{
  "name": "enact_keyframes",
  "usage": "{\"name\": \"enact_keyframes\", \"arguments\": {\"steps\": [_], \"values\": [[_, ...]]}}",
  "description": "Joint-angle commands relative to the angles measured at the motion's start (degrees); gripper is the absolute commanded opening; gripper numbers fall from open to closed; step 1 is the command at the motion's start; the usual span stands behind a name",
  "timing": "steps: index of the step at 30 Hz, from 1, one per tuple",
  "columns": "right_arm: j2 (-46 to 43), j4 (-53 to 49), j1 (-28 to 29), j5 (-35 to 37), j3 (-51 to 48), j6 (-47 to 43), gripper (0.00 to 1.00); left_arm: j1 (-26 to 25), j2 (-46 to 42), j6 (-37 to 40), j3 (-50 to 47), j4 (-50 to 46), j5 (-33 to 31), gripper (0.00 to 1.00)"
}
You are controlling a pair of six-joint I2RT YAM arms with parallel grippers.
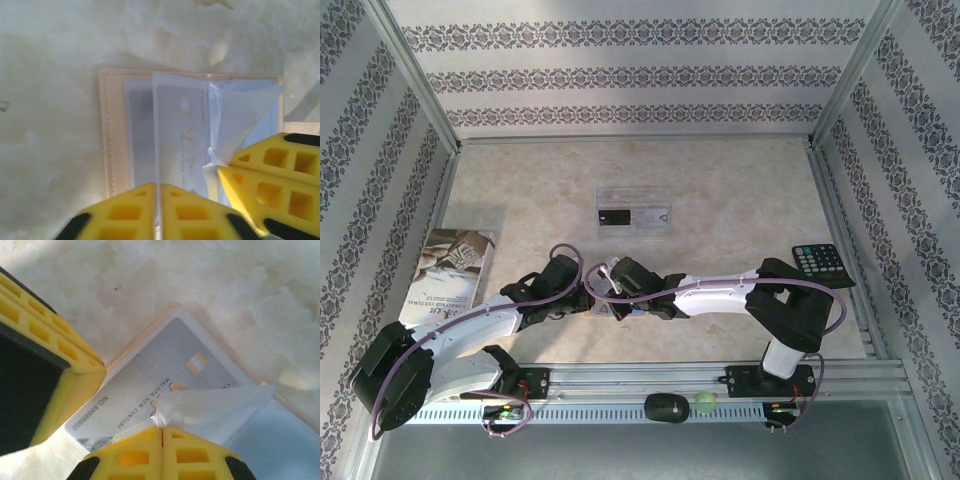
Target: Take the credit cards out of the card holder
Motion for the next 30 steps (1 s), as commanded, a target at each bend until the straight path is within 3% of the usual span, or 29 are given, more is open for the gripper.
{"name": "enact_keyframes", "arguments": {"steps": [1,5,13,21,30], "values": [[-0.6,1.3,-0.1,-0.2,0.4,1.1,0.0,-0.8,-1.3,0.9,1.3,-5.0,-3.5,0.22],[-0.5,2.1,0.0,-0.3,0.2,1.6,0.0,-0.8,-3.6,1.2,0.1,-3.2,-2.8,0.26],[-0.3,2.9,0.1,0.0,-0.4,2.3,0.0,-0.8,1.6,0.8,-1.0,7.8,5.4,0.11],[-0.6,3.1,0.2,0.7,-0.5,2.8,0.0,-1.1,7.0,-1.6,-2.0,9.1,5.3,0.0],[-2.7,4.4,0.7,4.6,-3.8,7.1,0.0,-0.9,9.9,-2.4,-1.4,7.2,5.2,0.0]]}}
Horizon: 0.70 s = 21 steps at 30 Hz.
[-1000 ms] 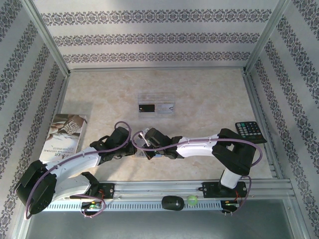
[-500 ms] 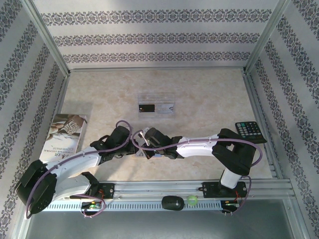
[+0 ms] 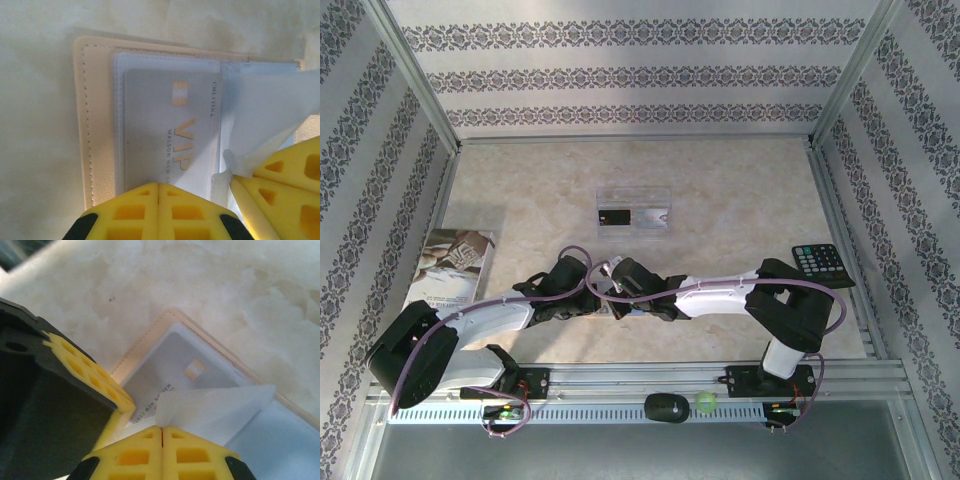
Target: Take the credit cards out of the card holder
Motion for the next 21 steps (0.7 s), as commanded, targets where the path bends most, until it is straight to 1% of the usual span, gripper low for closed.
{"name": "enact_keyframes", "arguments": {"steps": [1,3,5,7,10,13,17,21], "values": [[-3.0,1.3,0.6,4.1,-2.7,4.2,0.0,-1.0,1.4,-0.8,-0.1,-1.4,0.2,0.0],[-4.8,1.3,0.7,6.7,-5.1,6.9,0.04,-1.0,1.5,-0.8,-0.3,-1.3,0.3,0.0],[-7.5,1.3,0.9,10.2,-7.8,10.4,0.12,-0.9,1.4,-0.8,-0.4,-1.4,0.3,0.0],[-10.1,-0.6,1.5,15.6,-10.0,13.9,0.19,-1.0,1.3,-0.5,-0.2,-1.5,0.5,0.0],[-14.8,-2.2,1.6,19.8,-12.3,15.9,0.31,-1.0,-0.1,0.9,0.9,-2.7,0.2,0.0],[-19.9,-2.6,1.5,23.0,-13.3,15.3,0.37,-1.2,-1.7,2.2,3.0,-4.5,-0.1,0.0],[-24.6,-4.5,1.2,25.6,-12.6,13.0,0.4,-3.0,-0.9,3.8,6.7,-6.0,-0.6,0.06],[-28.5,-4.7,0.2,25.8,-13.6,12.4,0.4,-5.0,5.8,4.8,10.5,-5.7,1.0,0.06]]}}
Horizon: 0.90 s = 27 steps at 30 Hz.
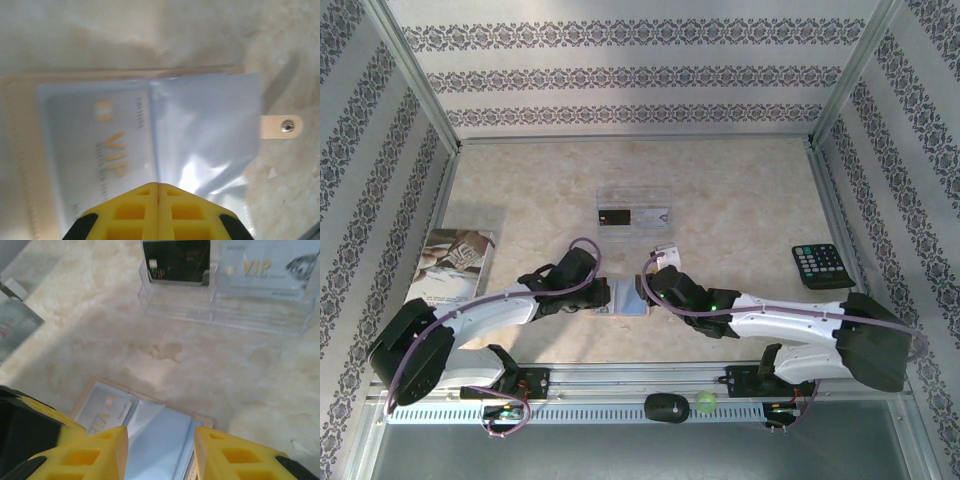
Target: Take the credit cards out of the card holder
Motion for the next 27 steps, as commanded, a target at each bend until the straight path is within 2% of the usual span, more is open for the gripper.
{"name": "enact_keyframes", "arguments": {"steps": [1,8,13,15,19,23,27], "values": [[-3.0,-1.6,-1.1,3.0,-1.0,-0.9,0.39,-2.2,5.8,2.5,3.3,-1.4,1.6,0.06],[-5.9,-3.5,-2.4,3.3,-2.6,-0.5,0.37,-8.0,17.3,5.4,11.8,-1.6,7.5,0.04],[-5.7,-3.0,-2.9,2.4,-2.8,0.2,0.37,-8.4,22.4,6.8,13.2,-4.1,8.4,0.05],[-4.9,-3.2,-3.1,1.1,-2.2,-0.2,0.38,-8.4,19.3,6.4,12.2,-3.2,6.5,0.12],[-2.2,-2.7,-3.5,-3.8,-0.3,-0.6,0.38,-7.4,5.0,4.7,8.3,-0.6,0.4,0.33],[3.2,-1.9,-4.9,-13.4,2.8,-0.2,0.37,-2.5,-5.2,5.0,4.5,-4.6,-3.8,0.41],[10.5,-2.0,-5.4,-25.1,8.0,-0.7,0.35,3.9,-6.4,6.6,0.5,-7.4,-1.7,0.47]]}}
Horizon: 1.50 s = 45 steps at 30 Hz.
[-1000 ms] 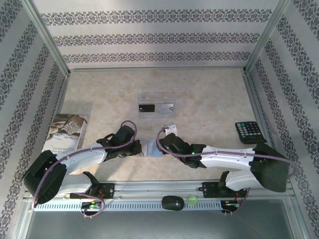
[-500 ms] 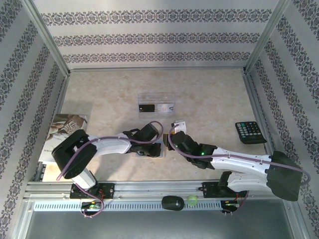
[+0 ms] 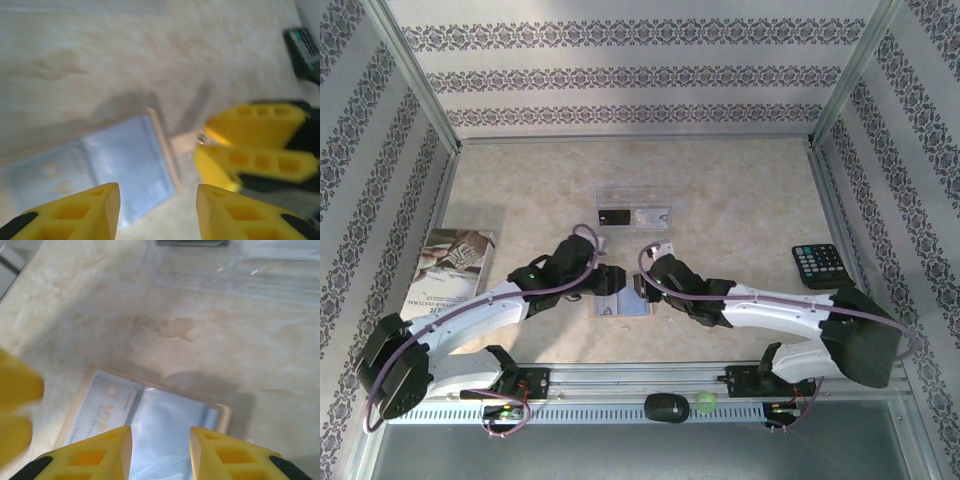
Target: Take the credit cards out of the card holder
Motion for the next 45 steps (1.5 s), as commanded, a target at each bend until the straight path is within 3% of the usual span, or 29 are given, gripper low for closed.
{"name": "enact_keyframes", "arguments": {"steps": [1,5,11,14,22,25,36,45], "values": [[6.3,-1.1,-0.3,-13.4,5.9,-0.4,0.35,3.1,1.8,2.3,-4.1,-5.9,-1.4,0.49],[12.5,-1.1,-0.3,-16.3,8.6,1.9,0.33,3.0,4.3,3.6,-5.1,-4.2,-2.2,0.56],[14.6,-1.8,-0.8,-19.7,10.5,0.9,0.3,2.0,7.1,4.9,-3.7,-4.8,-5.0,0.58],[16.6,-2.6,-1.1,-21.6,11.8,1.2,0.22,2.0,7.6,4.4,-4.4,-4.6,-5.9,0.51],[19.6,-5.0,-2.7,-23.8,13.1,3.1,0.15,2.0,9.1,4.4,-5.0,-4.6,-7.1,0.24],[20.9,-5.7,-3.1,-24.2,13.4,3.9,0.14,1.7,9.8,4.5,-4.9,-3.9,-6.5,0.2],[21.5,-6.2,-4.5,-24.6,12.9,5.2,0.16,1.4,13.3,2.2,-7.3,-2.4,-5.5,0.13],[21.4,-0.2,-6.8,-29.8,10.5,10.3,0.18,1.5,13.0,0.9,-8.6,-1.1,-4.3,0.13]]}}
